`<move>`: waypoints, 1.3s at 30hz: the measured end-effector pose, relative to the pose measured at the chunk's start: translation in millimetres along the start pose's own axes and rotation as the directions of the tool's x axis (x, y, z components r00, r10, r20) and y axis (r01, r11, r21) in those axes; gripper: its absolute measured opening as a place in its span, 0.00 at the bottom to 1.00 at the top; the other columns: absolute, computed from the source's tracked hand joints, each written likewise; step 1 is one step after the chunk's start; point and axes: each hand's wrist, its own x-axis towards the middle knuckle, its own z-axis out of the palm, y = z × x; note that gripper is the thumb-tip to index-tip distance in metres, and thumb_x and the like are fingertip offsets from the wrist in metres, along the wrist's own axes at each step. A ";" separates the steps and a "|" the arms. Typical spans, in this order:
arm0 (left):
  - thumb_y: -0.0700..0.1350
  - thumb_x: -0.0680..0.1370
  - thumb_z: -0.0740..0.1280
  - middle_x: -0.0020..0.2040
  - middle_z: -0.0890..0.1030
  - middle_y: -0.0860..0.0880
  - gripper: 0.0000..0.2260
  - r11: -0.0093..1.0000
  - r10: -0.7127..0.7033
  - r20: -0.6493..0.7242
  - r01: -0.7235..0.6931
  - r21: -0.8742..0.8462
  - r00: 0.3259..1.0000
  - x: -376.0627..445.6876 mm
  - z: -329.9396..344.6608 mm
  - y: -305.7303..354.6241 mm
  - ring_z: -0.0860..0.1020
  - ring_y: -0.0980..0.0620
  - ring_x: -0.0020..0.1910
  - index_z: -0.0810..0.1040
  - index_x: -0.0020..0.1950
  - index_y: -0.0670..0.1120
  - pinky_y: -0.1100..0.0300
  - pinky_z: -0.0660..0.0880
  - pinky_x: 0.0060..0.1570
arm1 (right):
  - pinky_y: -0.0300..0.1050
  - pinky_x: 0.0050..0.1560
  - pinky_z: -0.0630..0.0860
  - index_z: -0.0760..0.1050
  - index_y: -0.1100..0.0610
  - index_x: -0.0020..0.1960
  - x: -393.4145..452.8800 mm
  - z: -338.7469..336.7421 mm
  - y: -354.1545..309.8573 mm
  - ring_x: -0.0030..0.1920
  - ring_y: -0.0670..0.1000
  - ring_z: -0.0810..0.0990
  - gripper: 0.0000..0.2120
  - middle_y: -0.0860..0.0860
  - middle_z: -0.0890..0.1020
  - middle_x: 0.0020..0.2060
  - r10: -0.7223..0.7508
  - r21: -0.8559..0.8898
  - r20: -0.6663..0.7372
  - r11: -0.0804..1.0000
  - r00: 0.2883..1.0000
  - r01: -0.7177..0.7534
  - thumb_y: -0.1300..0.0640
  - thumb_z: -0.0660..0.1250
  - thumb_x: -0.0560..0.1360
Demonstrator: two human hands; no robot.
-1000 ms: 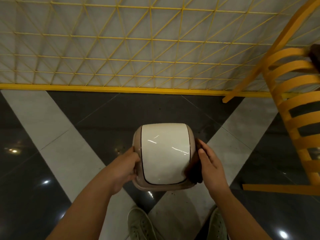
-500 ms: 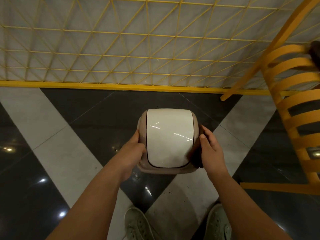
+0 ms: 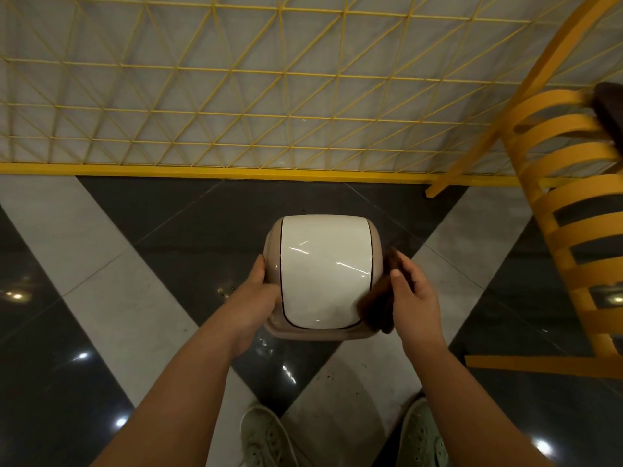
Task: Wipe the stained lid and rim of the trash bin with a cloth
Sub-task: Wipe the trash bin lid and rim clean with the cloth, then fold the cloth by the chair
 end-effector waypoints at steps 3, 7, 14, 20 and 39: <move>0.44 0.72 0.65 0.77 0.57 0.49 0.41 0.998 -0.039 -0.130 0.045 0.042 0.991 -6.2 5.5 8.7 0.57 0.44 0.75 0.44 0.77 0.57 0.45 0.56 0.73 | 0.45 0.51 0.76 0.67 0.43 0.69 -22.2 -4.8 -1.8 0.66 0.53 0.68 0.18 0.47 0.68 0.68 0.003 0.087 -0.056 0.996 0.998 0.002 0.56 0.56 0.81; 0.48 0.78 0.62 0.72 0.65 0.50 0.29 0.946 0.191 -0.386 -0.066 0.316 0.903 -33.3 11.8 21.5 0.66 0.48 0.69 0.54 0.77 0.52 0.50 0.65 0.66 | 0.51 0.62 0.73 0.67 0.34 0.63 -65.1 -5.9 0.8 0.65 0.46 0.70 0.18 0.37 0.70 0.63 -0.107 0.095 -0.029 0.990 0.994 0.109 0.55 0.59 0.79; 0.62 0.70 0.66 0.56 0.82 0.52 0.20 0.972 0.043 0.120 -0.014 -0.233 0.992 -86.0 61.3 34.0 0.79 0.50 0.58 0.77 0.60 0.58 0.49 0.74 0.61 | 0.27 0.56 0.70 0.67 0.34 0.67 -114.0 8.4 -23.9 0.63 0.34 0.71 0.19 0.31 0.72 0.63 -0.397 0.222 0.347 0.915 0.850 0.336 0.50 0.56 0.79; 0.47 0.77 0.63 0.55 0.83 0.43 0.16 0.759 0.022 0.001 -0.016 -0.651 1.000 -74.5 81.1 21.9 0.81 0.44 0.55 0.76 0.63 0.46 0.44 0.73 0.61 | 0.30 0.52 0.74 0.68 0.37 0.65 -77.6 -21.9 -29.1 0.59 0.32 0.71 0.24 0.34 0.70 0.62 -0.272 0.066 0.332 0.962 0.903 0.265 0.46 0.68 0.70; 0.56 0.74 0.64 0.45 0.85 0.53 0.10 0.942 0.073 -0.180 -0.127 -0.310 0.981 -42.0 165.9 115.9 0.83 0.52 0.47 0.78 0.53 0.55 0.61 0.78 0.36 | 0.48 0.54 0.80 0.76 0.43 0.60 -14.5 -110.2 -96.9 0.52 0.47 0.82 0.23 0.46 0.83 0.52 0.144 0.330 0.291 0.913 0.946 -0.241 0.40 0.69 0.66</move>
